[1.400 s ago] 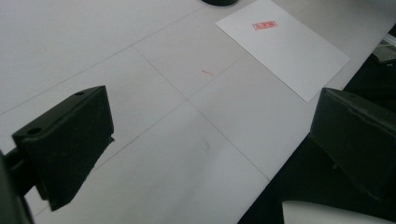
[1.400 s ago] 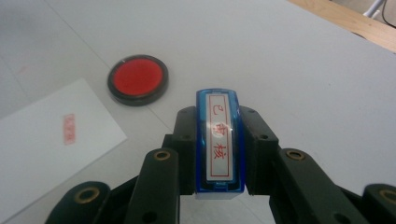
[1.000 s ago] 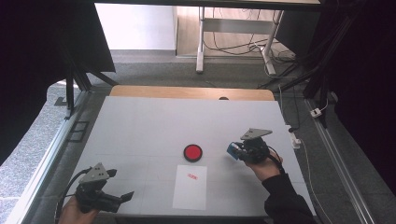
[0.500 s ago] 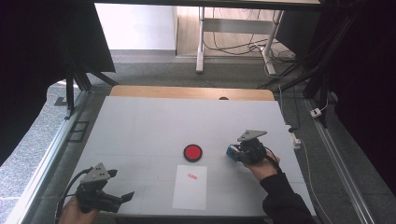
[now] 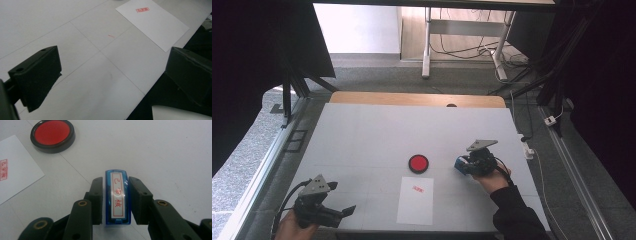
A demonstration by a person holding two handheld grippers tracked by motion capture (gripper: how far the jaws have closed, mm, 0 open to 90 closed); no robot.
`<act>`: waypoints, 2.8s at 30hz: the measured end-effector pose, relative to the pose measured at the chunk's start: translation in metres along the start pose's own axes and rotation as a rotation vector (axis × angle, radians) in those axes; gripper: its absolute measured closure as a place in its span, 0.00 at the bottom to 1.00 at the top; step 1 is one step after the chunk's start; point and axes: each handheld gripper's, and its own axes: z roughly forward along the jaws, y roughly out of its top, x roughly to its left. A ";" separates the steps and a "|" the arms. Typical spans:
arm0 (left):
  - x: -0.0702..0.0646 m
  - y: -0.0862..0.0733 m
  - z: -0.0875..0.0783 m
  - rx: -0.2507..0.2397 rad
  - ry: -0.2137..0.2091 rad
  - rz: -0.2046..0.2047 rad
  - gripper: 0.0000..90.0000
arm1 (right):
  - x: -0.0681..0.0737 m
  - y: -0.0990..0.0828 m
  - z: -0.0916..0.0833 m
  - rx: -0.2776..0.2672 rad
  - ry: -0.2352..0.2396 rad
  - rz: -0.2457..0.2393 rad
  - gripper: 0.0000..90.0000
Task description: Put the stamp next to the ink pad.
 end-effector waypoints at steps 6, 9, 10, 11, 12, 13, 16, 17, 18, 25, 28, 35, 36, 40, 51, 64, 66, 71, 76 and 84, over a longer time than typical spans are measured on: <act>0.000 0.000 0.000 -0.004 0.004 -0.006 0.00 | -0.001 0.001 -0.003 -0.017 0.003 0.026 0.63; 0.001 0.000 -0.001 -0.005 0.004 -0.007 0.00 | -0.002 0.001 -0.004 -0.021 0.021 0.042 0.57; 0.001 0.000 -0.001 -0.005 0.005 -0.007 0.00 | -0.002 0.001 -0.005 -0.023 0.022 0.045 0.55; 0.000 0.000 -0.001 -0.004 0.006 -0.006 0.00 | -0.002 0.001 -0.005 -0.025 0.023 0.048 0.53; 0.000 0.000 -0.001 -0.004 0.006 -0.005 0.00 | -0.001 0.001 -0.006 -0.027 0.022 0.048 0.51; 0.000 0.000 -0.001 -0.004 0.005 -0.005 0.00 | -0.001 0.002 -0.007 -0.027 0.023 0.054 0.49; 0.001 0.000 -0.001 -0.005 0.004 -0.007 0.00 | 0.000 0.003 -0.011 -0.036 0.019 0.058 0.42; 0.001 0.000 -0.001 -0.005 0.003 -0.008 0.00 | 0.001 0.003 -0.013 -0.040 0.013 0.058 0.39; 0.001 0.000 -0.001 -0.005 0.003 -0.008 0.00 | 0.001 0.003 -0.014 -0.045 0.010 0.064 0.37; 0.001 -0.001 -0.002 -0.015 0.012 -0.018 0.00 | 0.006 0.003 -0.024 -0.070 0.008 0.079 0.28; 0.003 -0.001 -0.003 -0.019 0.012 -0.037 0.00 | 0.011 0.003 -0.029 -0.081 0.010 0.078 0.24; 0.003 -0.001 -0.004 -0.017 0.024 -0.035 0.00 | 0.019 -0.002 -0.041 -0.117 0.025 0.099 0.19; 0.003 -0.001 -0.004 -0.017 0.026 -0.035 0.00 | 0.020 -0.003 -0.043 -0.121 0.029 0.106 0.18; 0.004 -0.002 -0.004 -0.020 0.024 -0.042 0.00 | 0.025 -0.008 -0.050 -0.143 0.025 0.118 0.15; 0.005 -0.003 -0.006 -0.018 0.030 -0.043 0.00 | 0.035 -0.020 -0.074 -0.181 0.004 0.131 0.06; 0.006 -0.004 -0.007 -0.020 0.031 -0.048 0.00 | 0.048 -0.038 -0.095 -0.197 -0.028 0.143 0.00; 0.006 -0.004 -0.007 -0.020 0.031 -0.050 0.00 | 0.048 -0.042 -0.098 -0.199 -0.036 0.150 0.00; 0.006 -0.004 -0.008 -0.023 0.034 -0.055 0.00 | 0.049 -0.050 -0.103 -0.198 -0.054 0.165 0.00; 0.007 -0.005 -0.009 -0.023 0.038 -0.060 0.00 | 0.050 -0.059 -0.109 -0.193 -0.079 0.186 0.00; 0.008 -0.006 -0.010 -0.021 0.039 -0.067 0.00 | 0.051 -0.073 -0.117 -0.165 -0.115 0.216 0.00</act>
